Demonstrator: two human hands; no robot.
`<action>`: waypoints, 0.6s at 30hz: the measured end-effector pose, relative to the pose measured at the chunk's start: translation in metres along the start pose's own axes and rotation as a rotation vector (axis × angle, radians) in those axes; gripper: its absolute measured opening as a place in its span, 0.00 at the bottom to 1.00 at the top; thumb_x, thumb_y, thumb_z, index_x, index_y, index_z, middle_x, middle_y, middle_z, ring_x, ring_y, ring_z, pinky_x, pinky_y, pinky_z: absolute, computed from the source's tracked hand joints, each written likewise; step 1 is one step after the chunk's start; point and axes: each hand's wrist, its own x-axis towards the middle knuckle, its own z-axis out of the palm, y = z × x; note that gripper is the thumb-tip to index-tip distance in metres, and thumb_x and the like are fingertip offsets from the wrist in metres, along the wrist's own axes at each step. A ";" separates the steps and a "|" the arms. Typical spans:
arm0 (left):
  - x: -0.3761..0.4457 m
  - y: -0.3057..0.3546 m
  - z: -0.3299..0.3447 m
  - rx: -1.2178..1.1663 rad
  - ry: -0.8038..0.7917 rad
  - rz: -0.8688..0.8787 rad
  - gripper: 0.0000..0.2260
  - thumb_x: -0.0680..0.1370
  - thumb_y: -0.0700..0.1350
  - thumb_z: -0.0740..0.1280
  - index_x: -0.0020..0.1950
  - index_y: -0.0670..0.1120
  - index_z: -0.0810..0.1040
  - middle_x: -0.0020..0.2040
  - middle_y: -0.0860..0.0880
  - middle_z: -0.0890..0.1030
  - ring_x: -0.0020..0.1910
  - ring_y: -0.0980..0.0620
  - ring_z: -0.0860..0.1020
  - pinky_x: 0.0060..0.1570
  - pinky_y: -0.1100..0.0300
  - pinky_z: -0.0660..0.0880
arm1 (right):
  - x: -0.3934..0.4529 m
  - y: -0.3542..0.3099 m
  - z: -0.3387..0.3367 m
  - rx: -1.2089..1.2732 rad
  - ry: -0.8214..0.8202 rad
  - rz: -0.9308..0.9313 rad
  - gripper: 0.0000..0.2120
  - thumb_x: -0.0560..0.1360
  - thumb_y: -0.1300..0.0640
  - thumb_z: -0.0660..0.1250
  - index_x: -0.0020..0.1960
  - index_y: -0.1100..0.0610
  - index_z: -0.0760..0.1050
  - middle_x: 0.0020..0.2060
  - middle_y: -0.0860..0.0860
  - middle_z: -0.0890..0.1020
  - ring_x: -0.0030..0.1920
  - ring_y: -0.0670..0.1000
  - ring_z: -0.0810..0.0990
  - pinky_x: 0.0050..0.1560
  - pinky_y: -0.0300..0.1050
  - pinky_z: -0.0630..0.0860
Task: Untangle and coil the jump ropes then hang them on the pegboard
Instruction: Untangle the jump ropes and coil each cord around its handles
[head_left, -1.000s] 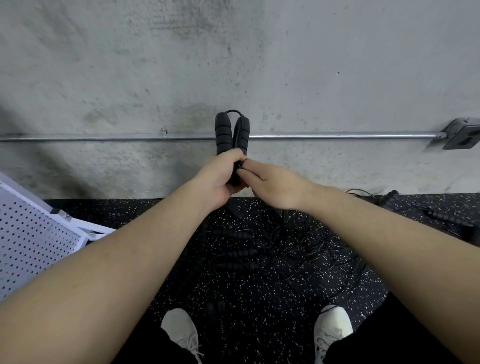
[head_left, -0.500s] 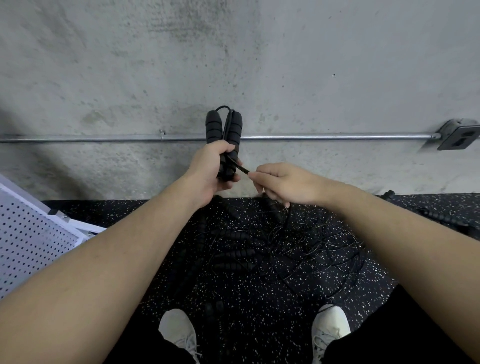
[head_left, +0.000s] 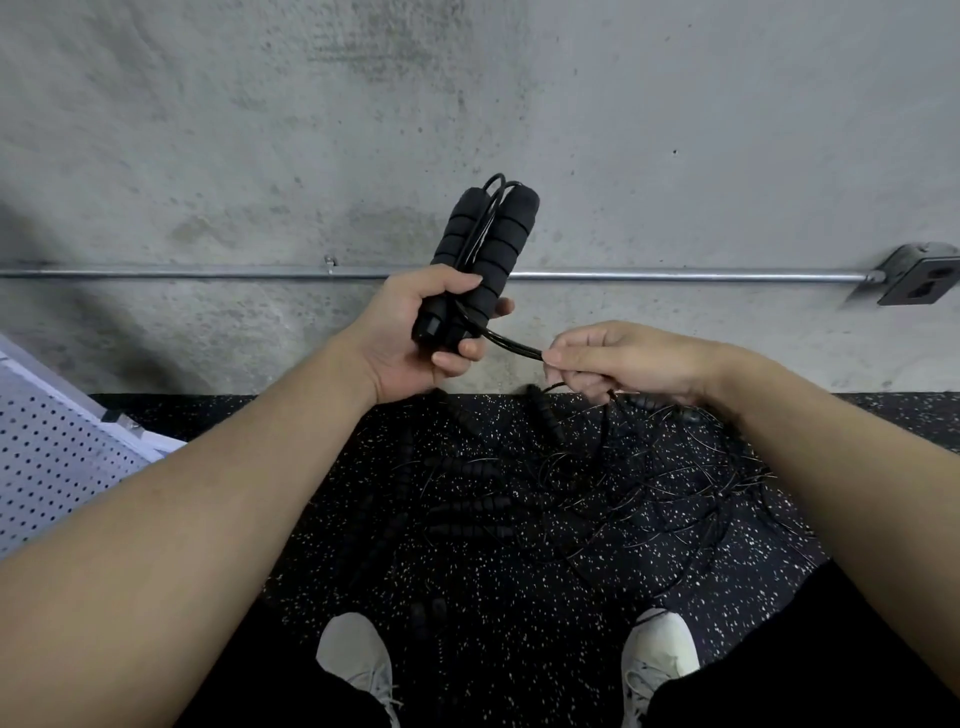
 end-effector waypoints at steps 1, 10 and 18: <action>-0.001 0.000 0.000 0.014 -0.011 -0.009 0.16 0.73 0.44 0.64 0.60 0.43 0.75 0.51 0.43 0.80 0.25 0.53 0.69 0.17 0.67 0.60 | 0.000 0.001 -0.001 -0.028 0.040 0.014 0.18 0.74 0.37 0.63 0.44 0.52 0.77 0.28 0.46 0.69 0.31 0.47 0.68 0.39 0.33 0.73; -0.003 -0.007 0.003 0.368 -0.146 -0.212 0.20 0.71 0.44 0.66 0.61 0.40 0.76 0.54 0.44 0.84 0.27 0.50 0.75 0.23 0.64 0.69 | 0.011 0.011 -0.010 -0.151 0.325 0.008 0.19 0.70 0.40 0.74 0.37 0.56 0.76 0.23 0.41 0.70 0.25 0.41 0.67 0.28 0.29 0.63; -0.001 -0.020 0.018 0.852 -0.296 -0.327 0.19 0.77 0.40 0.70 0.67 0.44 0.72 0.51 0.42 0.80 0.32 0.47 0.80 0.24 0.60 0.75 | 0.014 0.024 -0.025 -0.354 0.339 -0.089 0.16 0.74 0.65 0.70 0.29 0.56 0.71 0.25 0.43 0.74 0.28 0.42 0.70 0.31 0.36 0.67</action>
